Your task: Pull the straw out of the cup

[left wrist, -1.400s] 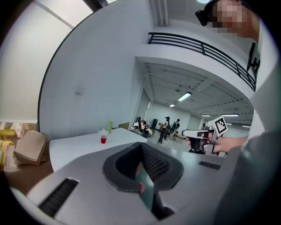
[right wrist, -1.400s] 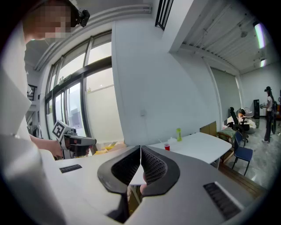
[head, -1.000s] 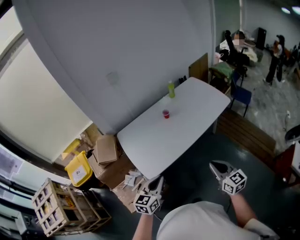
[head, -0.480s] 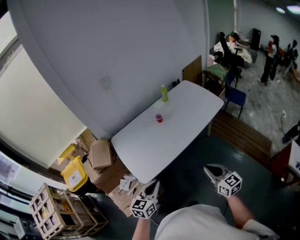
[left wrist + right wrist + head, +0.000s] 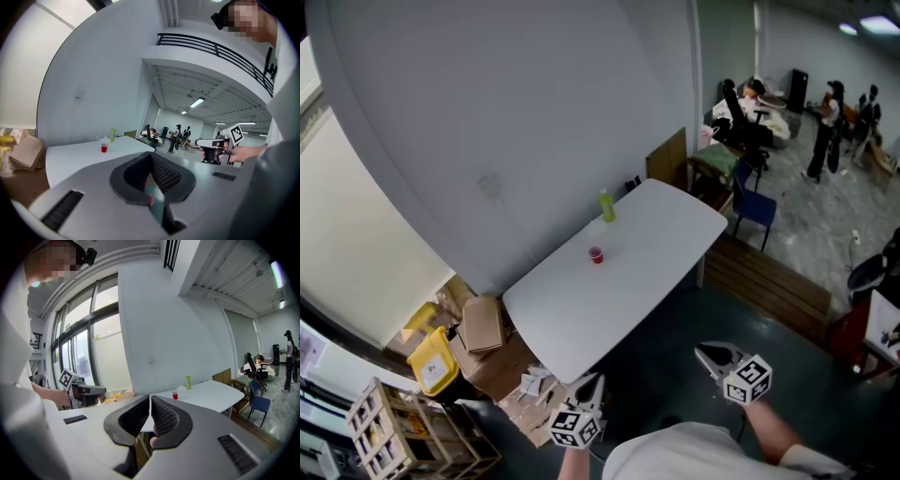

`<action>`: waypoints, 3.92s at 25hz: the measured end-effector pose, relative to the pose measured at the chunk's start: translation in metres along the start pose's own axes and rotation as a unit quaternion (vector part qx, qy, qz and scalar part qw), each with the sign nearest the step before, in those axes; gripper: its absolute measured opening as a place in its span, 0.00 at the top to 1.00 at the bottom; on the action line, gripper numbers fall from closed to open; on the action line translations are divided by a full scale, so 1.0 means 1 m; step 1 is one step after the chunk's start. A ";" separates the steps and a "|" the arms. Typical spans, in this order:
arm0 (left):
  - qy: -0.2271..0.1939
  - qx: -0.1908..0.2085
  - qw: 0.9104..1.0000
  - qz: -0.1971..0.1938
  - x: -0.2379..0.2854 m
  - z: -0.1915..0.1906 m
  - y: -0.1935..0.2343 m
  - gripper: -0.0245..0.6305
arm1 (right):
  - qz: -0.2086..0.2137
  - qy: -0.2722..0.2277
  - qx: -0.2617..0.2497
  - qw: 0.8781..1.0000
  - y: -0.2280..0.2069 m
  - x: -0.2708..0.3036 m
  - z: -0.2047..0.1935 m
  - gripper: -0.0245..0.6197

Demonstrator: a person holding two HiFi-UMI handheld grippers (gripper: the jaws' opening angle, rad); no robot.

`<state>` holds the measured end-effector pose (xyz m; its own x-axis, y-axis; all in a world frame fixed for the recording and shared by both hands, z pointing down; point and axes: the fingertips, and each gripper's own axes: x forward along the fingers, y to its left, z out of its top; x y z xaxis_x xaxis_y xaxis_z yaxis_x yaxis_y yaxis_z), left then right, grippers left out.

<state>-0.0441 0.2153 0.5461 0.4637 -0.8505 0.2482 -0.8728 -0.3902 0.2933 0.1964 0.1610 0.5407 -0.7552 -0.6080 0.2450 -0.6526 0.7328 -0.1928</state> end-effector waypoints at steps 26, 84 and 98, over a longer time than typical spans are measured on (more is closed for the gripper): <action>0.007 0.001 1.000 -0.008 0.066 0.015 0.034 0.96 | -0.005 0.010 0.002 1.000 -0.055 0.055 0.005 0.90; 0.031 -0.051 0.998 0.017 0.259 0.067 0.171 0.96 | 0.059 0.056 -0.027 0.996 -0.188 0.278 0.078 0.90; 0.015 -0.090 0.992 0.086 0.292 0.070 0.198 0.96 | 0.114 0.080 -0.019 0.990 -0.216 0.311 0.075 0.90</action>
<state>-0.0920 -0.1347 0.6120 0.3162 -0.8876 0.3349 -0.8994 -0.1682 0.4034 0.0981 -0.2090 0.5872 -0.8611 -0.3712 0.3475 -0.4611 0.8581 -0.2259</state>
